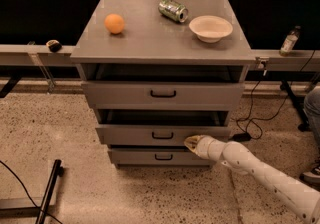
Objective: Close middle drawer
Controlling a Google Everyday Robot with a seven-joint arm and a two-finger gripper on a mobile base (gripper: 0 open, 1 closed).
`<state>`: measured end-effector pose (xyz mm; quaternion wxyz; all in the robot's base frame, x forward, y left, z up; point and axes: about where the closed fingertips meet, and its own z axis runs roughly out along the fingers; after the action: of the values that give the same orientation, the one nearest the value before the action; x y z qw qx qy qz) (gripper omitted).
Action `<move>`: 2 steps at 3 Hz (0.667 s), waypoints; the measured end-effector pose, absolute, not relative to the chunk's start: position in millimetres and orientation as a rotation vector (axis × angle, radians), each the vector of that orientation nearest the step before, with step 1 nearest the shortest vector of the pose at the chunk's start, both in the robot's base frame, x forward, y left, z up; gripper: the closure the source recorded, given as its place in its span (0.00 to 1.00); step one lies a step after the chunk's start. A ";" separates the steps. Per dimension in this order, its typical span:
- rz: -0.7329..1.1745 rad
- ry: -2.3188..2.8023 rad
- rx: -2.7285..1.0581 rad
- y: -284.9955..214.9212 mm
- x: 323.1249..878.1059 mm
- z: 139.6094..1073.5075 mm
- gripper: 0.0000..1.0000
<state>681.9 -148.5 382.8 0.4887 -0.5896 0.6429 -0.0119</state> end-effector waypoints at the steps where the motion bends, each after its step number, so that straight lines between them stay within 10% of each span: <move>1: -0.036 1.545 -1.418 -146.7 695.6 389.1 1.00; 2: -0.037 1.530 -1.430 -143.2 698.0 394.8 1.00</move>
Offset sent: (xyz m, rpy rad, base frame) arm 0.0201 0.0061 0.0234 -0.0029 -0.0438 0.0287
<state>698.0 -143.2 394.8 0.5001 -0.5913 0.6325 -0.0152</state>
